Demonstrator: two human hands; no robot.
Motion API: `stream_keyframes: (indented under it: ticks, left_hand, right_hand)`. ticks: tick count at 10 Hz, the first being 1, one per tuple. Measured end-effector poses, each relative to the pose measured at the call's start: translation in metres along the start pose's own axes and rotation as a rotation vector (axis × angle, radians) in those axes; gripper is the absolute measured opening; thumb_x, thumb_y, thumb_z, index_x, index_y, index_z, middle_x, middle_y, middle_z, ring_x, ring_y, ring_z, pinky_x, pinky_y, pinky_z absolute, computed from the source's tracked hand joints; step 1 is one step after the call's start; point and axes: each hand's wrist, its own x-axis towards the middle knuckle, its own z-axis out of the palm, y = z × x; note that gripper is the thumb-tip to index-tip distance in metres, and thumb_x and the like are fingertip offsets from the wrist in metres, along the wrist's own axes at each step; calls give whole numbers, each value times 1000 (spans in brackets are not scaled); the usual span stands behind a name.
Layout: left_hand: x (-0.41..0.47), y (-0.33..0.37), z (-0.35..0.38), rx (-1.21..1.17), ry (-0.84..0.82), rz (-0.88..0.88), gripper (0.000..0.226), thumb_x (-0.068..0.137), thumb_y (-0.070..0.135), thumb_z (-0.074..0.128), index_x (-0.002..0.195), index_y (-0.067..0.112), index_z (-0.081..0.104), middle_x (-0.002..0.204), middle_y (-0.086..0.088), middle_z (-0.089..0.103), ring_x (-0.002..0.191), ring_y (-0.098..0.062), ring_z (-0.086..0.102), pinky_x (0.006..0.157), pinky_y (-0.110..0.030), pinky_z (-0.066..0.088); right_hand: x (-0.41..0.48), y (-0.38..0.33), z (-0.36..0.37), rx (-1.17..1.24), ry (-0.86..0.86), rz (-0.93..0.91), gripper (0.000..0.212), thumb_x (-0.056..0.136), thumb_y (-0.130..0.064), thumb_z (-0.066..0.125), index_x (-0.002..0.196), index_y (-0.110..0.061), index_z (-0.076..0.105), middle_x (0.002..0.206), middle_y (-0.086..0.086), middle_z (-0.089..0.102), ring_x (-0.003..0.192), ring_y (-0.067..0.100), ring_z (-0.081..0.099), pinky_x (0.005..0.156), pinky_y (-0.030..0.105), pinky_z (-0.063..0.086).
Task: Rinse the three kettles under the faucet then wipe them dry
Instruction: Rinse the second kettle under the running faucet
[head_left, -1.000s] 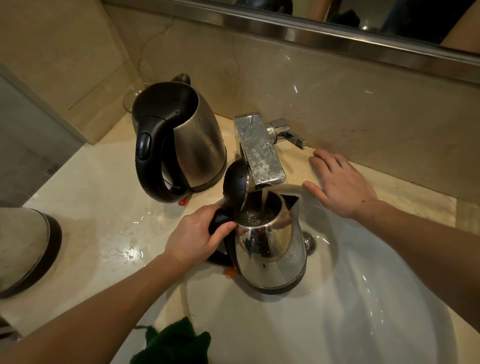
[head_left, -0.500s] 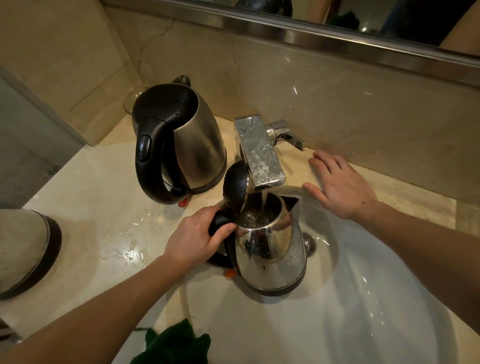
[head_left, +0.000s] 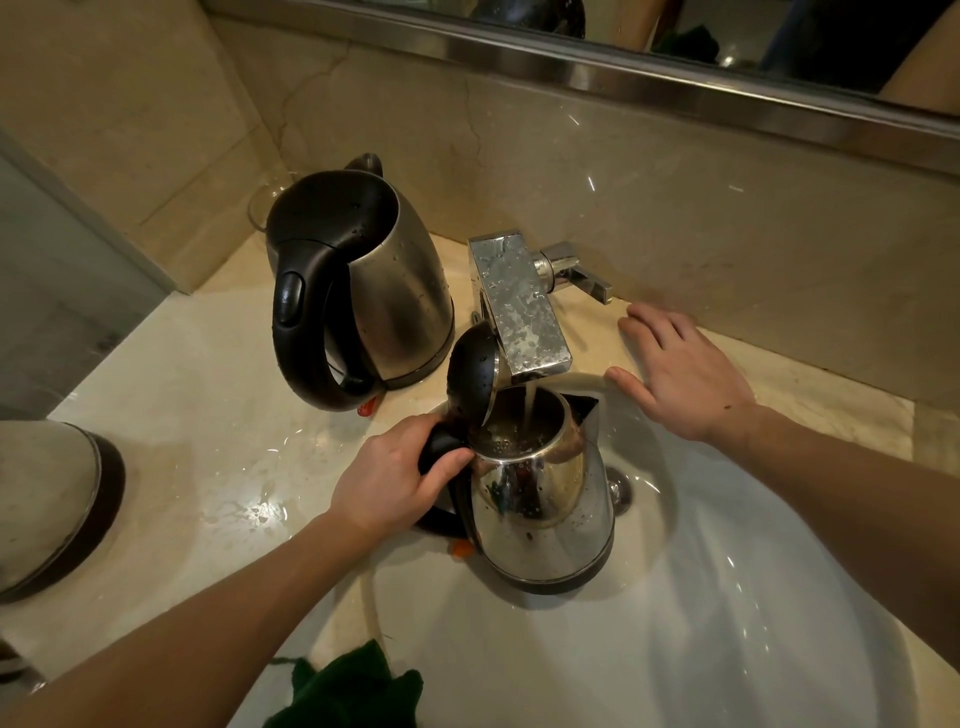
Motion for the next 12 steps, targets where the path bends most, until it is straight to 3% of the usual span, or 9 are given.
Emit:
stream_keyframes:
  ticks: [2,12]
  left_hand:
    - [0,-1,1,3,2,-7,75,82,72,31,123,16,57,110,-3,66,96,-19,61,81,-33,53]
    - [0,0,0,-1,14,12,69,83,66,34,120,14,59,107,-4,66,94,-20,62,79,-32,53]
  right_hand:
    - [0,0,-1,3,1,-1,72,96,-62,20,143,-10,37,151,9,35,134,28,31,112,42,30]
    - [0,0,0,2,-4,-3,70,97,-62,21,142,-11,37,150,8,35,133,28,31,111,41,32]
